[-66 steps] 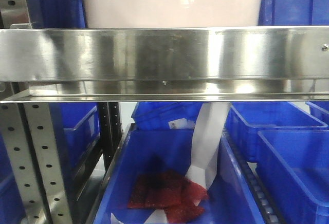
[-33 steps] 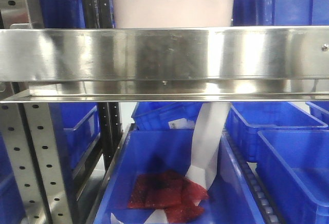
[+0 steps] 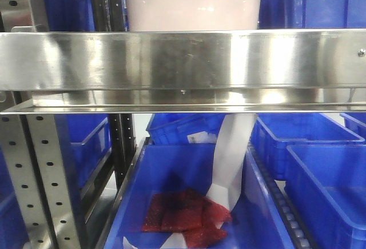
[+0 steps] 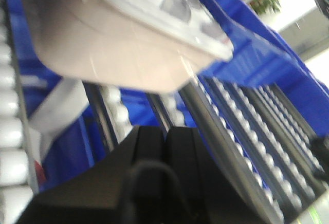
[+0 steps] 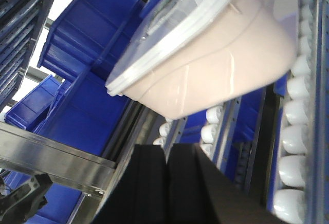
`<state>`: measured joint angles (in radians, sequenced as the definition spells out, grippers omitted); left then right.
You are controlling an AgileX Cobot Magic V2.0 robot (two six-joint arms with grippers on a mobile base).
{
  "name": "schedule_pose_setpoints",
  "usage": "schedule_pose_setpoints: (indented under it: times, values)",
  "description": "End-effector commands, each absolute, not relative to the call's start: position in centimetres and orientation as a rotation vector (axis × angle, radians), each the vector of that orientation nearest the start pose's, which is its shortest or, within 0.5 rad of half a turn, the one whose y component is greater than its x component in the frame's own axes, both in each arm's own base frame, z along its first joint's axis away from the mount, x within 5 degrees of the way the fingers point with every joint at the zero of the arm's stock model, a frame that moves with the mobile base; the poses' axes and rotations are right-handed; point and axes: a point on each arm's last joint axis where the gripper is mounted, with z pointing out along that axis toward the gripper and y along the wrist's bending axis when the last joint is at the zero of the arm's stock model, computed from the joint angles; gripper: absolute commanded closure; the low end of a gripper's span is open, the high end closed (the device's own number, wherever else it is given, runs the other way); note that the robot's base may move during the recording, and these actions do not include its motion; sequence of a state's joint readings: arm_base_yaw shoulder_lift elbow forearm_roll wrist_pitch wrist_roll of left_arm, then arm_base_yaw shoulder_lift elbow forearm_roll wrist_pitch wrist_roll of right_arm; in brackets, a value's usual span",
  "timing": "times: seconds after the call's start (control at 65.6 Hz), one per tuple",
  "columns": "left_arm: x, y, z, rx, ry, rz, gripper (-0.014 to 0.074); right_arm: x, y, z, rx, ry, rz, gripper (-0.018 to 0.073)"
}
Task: Grab white bin and place on right shelf
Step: 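Open both grippers and pull them back from the bin's latches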
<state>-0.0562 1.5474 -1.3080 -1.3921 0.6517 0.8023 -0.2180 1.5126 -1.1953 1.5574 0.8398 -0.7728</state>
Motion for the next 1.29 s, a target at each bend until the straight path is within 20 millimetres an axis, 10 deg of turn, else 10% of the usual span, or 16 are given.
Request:
schedule_pose_setpoints:
  times: [0.0, 0.259, 0.442, 0.899, 1.28]
  values:
    - [32.8, -7.3, 41.9, -0.068, 1.742, -0.979, 0.0713, 31.4, 0.5, 40.5, 0.239, 1.704, 1.156, 0.0528]
    - [28.6, -8.6, 46.0, -0.106, 1.539, -0.718, 0.0713, 26.9, 1.5, 45.5, 0.296, 1.518, 0.71, 0.0528]
    - [24.8, -7.1, 44.4, -0.255, 1.468, -0.562, 0.0713, 23.5, 1.7, 45.6, 0.192, 1.504, 0.571, 0.0528]
    - [11.0, -3.7, 39.3, 0.039, 1.398, -0.485, 0.0713, 11.8, 1.8, 36.6, 0.061, 1.523, 0.392, 0.0531]
    - [6.0, -1.8, 35.0, 0.042, 1.303, -0.466, 0.0713, 3.8, 1.9, 31.6, 0.02, 1.309, 0.374, 0.0531]
